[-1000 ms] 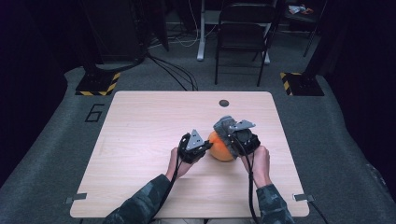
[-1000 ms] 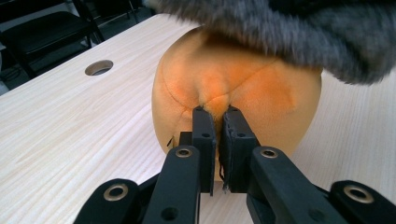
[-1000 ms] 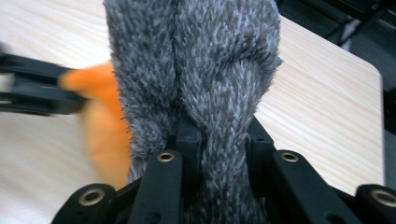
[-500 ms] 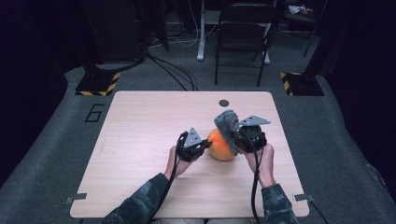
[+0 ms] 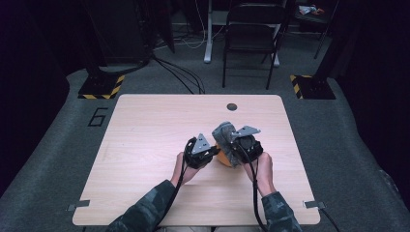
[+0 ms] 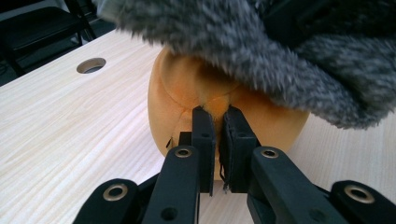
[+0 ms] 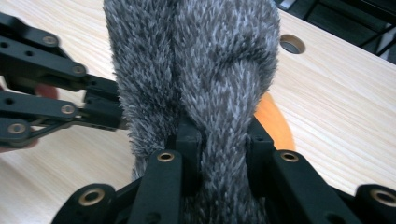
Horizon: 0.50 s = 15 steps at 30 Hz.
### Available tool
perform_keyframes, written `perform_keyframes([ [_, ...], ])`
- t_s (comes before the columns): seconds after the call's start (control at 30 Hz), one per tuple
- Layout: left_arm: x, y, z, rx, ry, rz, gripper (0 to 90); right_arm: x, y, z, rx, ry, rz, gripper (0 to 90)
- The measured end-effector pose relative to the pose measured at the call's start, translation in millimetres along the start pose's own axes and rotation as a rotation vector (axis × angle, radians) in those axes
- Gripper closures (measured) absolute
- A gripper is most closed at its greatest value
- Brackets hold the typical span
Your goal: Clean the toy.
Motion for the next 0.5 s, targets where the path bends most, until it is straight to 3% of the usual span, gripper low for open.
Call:
perform_keyframes([
  [0.23, 0.8, -0.9, -0.5, -0.001, 0.011, -0.004, 84.8, -21.4, 1.7, -11.3, 0.021, -0.048, -0.05, 73.2],
  [0.33, 1.2, -0.8, -0.8, 0.0, 0.017, -0.002, 84.8, -34.6, -0.2, -20.6, 0.047, -0.06, -0.111, 73.2],
  [0.47, 5.0, -0.1, -0.8, 0.005, 0.017, 0.004, 84.8, -49.4, -4.0, -35.0, 0.078, -0.098, -0.128, 73.1],
  [0.5, 5.9, 0.2, -1.0, 0.003, 0.03, 0.005, 84.7, -51.8, -2.5, -35.7, 0.065, -0.129, -0.118, 73.1],
])
Point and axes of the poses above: each handheld gripper's, and its own axes: y roughly backward along the jaws, z roughly out of its top, x roughly to its left, the point moved 6 cm from there along -y, roughly forward along the jaws, and after that the axes turned 14 degrees about y, right-handed, at the moved point
